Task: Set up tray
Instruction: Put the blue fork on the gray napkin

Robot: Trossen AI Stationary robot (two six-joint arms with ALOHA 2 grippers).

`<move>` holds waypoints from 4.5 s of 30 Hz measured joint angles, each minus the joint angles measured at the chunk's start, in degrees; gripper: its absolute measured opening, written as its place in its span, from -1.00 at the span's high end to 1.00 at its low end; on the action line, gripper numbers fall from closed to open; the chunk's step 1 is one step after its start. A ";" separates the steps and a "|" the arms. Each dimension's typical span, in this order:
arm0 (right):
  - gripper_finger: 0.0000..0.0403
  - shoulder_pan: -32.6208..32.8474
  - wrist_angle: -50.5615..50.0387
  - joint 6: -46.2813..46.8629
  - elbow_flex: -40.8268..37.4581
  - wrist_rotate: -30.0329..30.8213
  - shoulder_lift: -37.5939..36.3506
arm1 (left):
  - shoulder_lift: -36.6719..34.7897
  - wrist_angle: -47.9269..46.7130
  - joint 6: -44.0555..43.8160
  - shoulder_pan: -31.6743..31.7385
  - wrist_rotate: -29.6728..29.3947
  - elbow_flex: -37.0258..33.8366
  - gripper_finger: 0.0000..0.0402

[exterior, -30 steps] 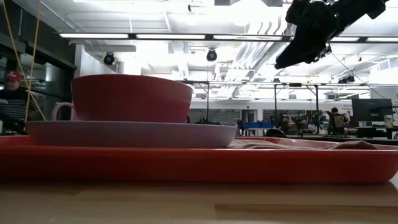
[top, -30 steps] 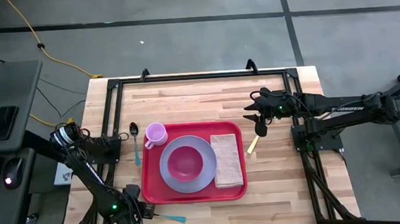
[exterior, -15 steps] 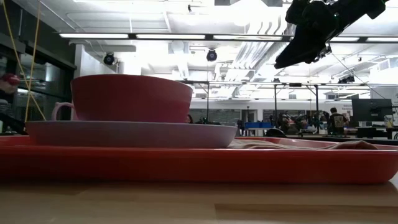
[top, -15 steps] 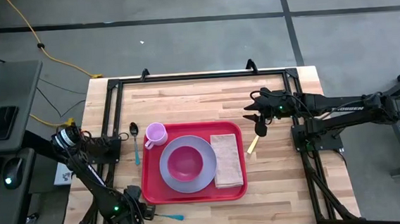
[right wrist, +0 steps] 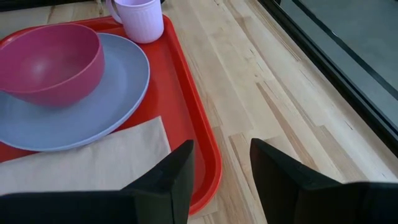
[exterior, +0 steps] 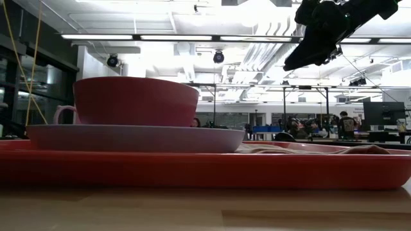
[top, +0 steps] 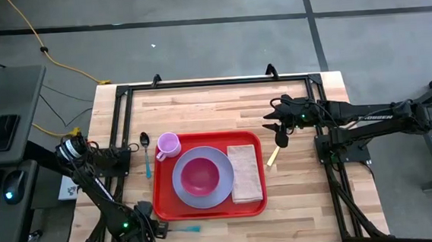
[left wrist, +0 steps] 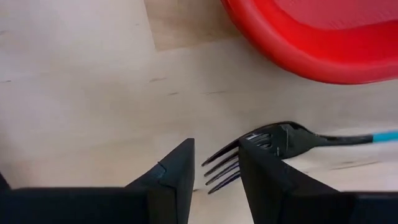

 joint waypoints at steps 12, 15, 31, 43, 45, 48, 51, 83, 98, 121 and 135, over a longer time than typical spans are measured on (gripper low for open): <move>0.33 0.00 0.02 0.00 0.00 0.01 0.00 | -0.04 1.34 -0.17 0.02 -0.57 0.00 0.23; 0.33 0.00 0.02 0.00 0.00 -0.01 0.00 | -0.04 1.86 -0.22 0.02 -0.57 0.02 0.23; 0.33 0.00 0.00 -0.02 0.00 0.01 0.00 | -0.11 1.92 -0.15 0.00 -0.75 0.07 0.40; 0.33 0.00 0.00 -0.02 0.00 0.10 0.00 | -0.26 2.12 0.29 -0.04 -1.01 0.22 0.73; 0.33 0.00 0.00 -0.02 0.00 0.80 0.00 | -0.26 2.11 0.29 -0.04 -1.00 0.22 0.73; 0.33 -0.02 0.00 -0.02 0.00 1.30 0.00 | -0.26 2.08 0.61 -0.04 -0.97 0.20 0.75; 0.33 -0.02 0.00 -0.02 0.00 1.32 0.00 | -0.26 2.03 0.68 -0.05 -0.96 0.20 0.78; 0.33 0.00 0.54 0.50 0.02 1.44 0.00 | -3.43 -0.36 5.47 -1.98 8.28 -0.11 0.86; 0.33 0.00 0.78 1.74 0.02 1.56 0.00 | -3.85 0.93 12.08 -1.65 -4.08 1.38 0.55; 0.33 0.00 0.84 2.47 0.02 1.32 0.00 | -3.74 -1.77 24.37 0.72 -2.32 1.33 0.07; 0.33 0.00 0.85 2.35 0.02 1.96 0.00 | -2.68 1.18 31.62 0.72 -2.00 1.33 0.12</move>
